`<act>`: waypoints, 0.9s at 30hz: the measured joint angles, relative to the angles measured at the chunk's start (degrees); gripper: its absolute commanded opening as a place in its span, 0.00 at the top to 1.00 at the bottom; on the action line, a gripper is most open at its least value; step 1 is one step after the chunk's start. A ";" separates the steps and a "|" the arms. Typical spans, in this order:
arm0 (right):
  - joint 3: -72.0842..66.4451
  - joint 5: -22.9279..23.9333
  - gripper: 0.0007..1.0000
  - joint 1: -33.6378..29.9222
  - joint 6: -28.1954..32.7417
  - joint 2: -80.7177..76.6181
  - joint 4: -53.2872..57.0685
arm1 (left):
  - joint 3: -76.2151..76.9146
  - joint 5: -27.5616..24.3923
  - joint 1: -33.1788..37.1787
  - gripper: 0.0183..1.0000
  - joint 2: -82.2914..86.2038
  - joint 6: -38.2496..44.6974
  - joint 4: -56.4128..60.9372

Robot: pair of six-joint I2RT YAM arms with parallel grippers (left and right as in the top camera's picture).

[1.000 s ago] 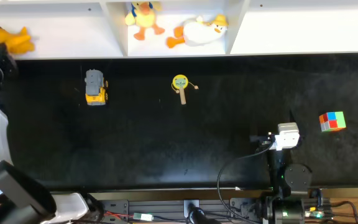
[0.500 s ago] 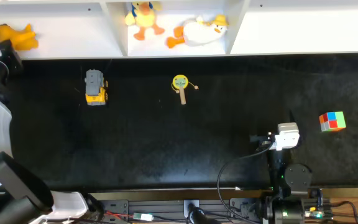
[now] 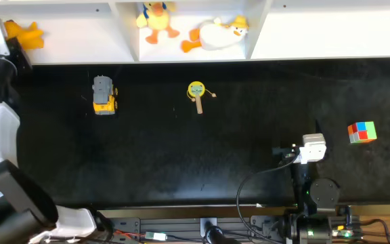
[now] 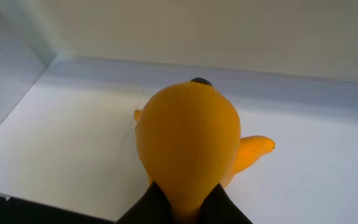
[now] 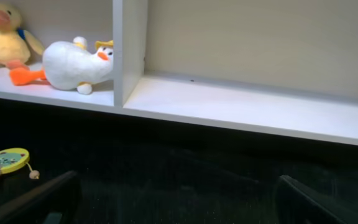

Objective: Store Toys

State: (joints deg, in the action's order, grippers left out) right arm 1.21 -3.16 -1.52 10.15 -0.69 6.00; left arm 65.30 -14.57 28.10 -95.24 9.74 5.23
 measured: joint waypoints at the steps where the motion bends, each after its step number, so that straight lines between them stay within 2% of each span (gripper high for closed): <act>1: 0.00 0.00 0.00 -0.02 0.00 0.00 0.02 | 0.07 0.09 0.00 0.92 -0.31 -0.22 0.37; 27: 0.00 -0.02 0.00 0.00 0.00 0.00 0.02 | 0.66 0.74 -1.88 0.91 -3.45 -0.63 5.51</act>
State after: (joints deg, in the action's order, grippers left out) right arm 1.21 -3.18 -1.52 10.15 -0.69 6.02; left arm 65.95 -13.82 26.22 -98.70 9.10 10.74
